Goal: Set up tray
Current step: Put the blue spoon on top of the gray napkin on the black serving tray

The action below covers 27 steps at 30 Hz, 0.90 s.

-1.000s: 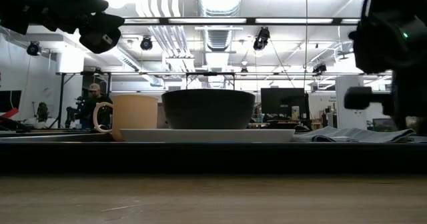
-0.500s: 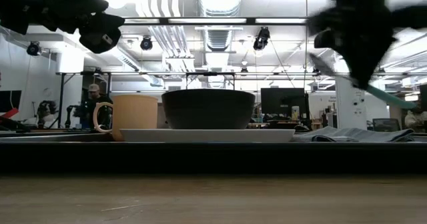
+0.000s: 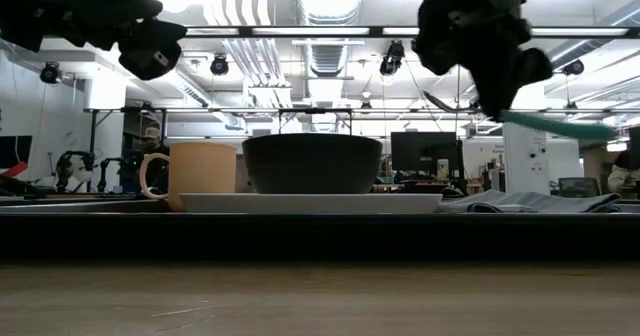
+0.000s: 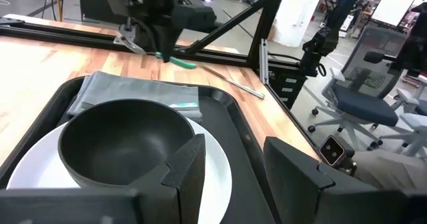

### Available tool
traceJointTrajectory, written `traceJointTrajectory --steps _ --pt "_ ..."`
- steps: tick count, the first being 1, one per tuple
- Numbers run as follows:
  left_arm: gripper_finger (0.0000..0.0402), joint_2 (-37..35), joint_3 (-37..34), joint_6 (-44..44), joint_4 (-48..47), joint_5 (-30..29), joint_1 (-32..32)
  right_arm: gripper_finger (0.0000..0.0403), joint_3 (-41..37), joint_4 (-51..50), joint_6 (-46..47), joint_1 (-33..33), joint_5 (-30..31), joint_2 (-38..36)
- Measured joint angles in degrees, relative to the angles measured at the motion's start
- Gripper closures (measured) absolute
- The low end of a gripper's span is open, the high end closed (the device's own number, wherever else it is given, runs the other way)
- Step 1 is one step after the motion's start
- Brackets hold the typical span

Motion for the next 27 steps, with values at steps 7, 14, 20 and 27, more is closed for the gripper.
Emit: traceJointTrajectory --steps 7,14,20,27 --pt "0.0268 0.00 0.00 -5.13 0.01 0.00 0.00 0.0377 -2.71 -0.19 11.09 -0.08 -5.17 0.00" --pt "0.0268 0.00 0.00 -5.35 0.02 0.00 0.00 0.0377 -9.55 11.30 22.11 -2.55 -3.17 -2.01" --pt "0.0268 -0.09 0.00 -5.54 0.04 0.00 0.00 0.0377 -17.33 20.22 29.29 -3.31 -1.44 -2.37" --pt "0.0268 -0.11 0.00 -8.80 0.04 0.00 0.00 0.0377 -17.75 14.36 31.36 -3.65 -1.77 -3.06"
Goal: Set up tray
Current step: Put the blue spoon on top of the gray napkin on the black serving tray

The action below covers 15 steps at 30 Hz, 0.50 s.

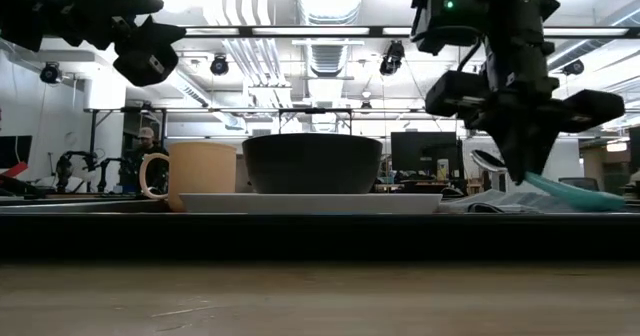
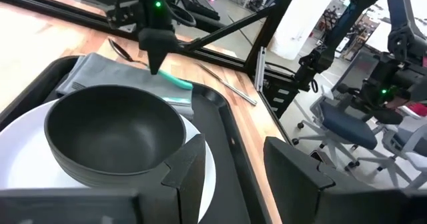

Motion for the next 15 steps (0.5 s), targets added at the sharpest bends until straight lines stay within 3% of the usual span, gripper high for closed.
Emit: traceJointTrajectory --steps 15 --pt "0.0268 0.02 0.00 0.01 0.00 0.00 0.00 0.0377 -4.19 4.43 1.75 -0.35 0.04 0.13"
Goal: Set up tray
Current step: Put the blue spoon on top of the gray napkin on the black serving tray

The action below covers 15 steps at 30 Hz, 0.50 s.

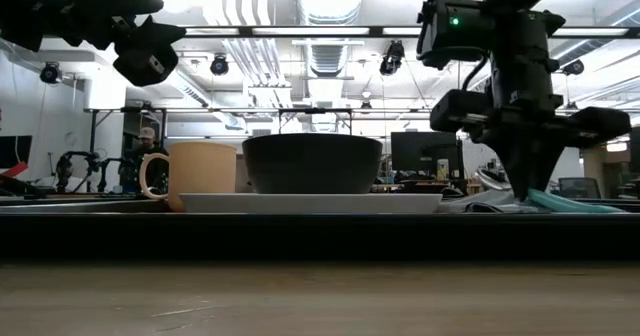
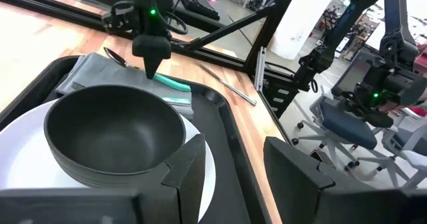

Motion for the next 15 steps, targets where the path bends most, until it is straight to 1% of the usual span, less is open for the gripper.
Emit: traceJointTrajectory --steps 3,10,15 --pt "0.0268 0.00 0.00 0.00 0.00 0.00 0.00 0.0377 -0.19 2.18 0.45 0.00 0.06 0.02" --pt "0.0268 0.00 0.00 0.00 0.00 0.00 0.00 0.0377 -0.48 2.27 1.92 0.07 1.28 0.02" --pt "0.0268 0.00 0.00 0.02 0.03 0.00 0.00 0.0377 -0.65 3.47 1.73 0.00 1.53 2.52"
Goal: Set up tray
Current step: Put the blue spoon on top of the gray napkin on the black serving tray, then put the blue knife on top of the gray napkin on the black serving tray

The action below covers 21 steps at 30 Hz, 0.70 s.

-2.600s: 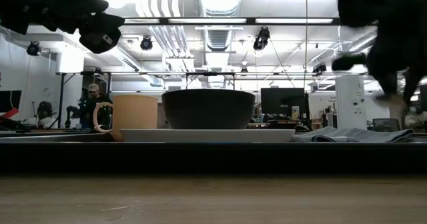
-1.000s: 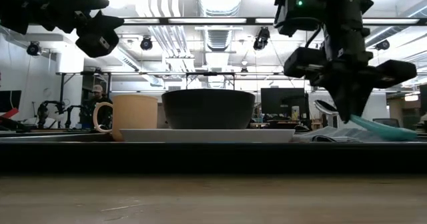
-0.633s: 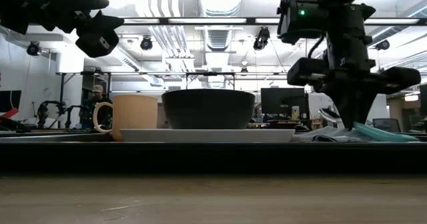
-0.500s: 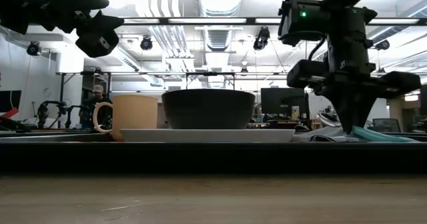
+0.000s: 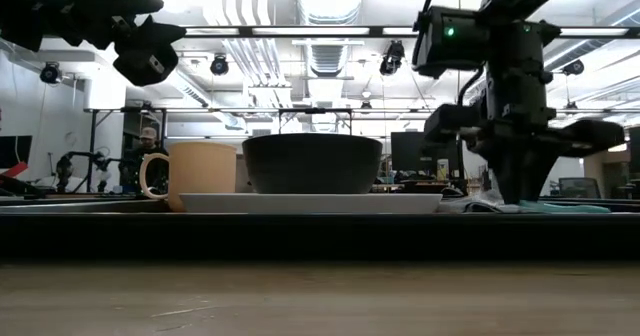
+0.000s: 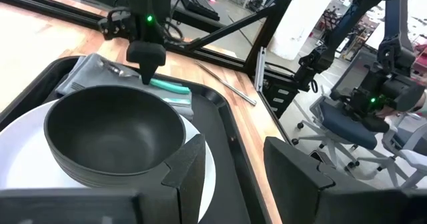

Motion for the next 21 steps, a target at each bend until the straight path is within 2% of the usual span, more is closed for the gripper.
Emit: traceJointTrajectory --steps 6,13,18,21 --pt "0.0268 0.00 0.02 0.00 0.42 0.00 0.00 0.0370 0.98 0.76 -3.99 -0.04 -0.51 2.97" --pt "0.0268 0.00 0.04 0.00 0.55 0.01 0.00 0.0289 3.00 -0.68 -5.09 0.00 0.01 0.21" --pt "0.0268 0.00 0.04 0.00 0.58 0.02 0.00 0.0259 8.36 -11.80 -7.98 -0.32 0.36 -3.19" --pt "0.0268 0.00 0.04 -0.04 0.54 0.06 0.00 0.0253 13.29 -20.98 -12.02 0.67 2.76 -5.49"
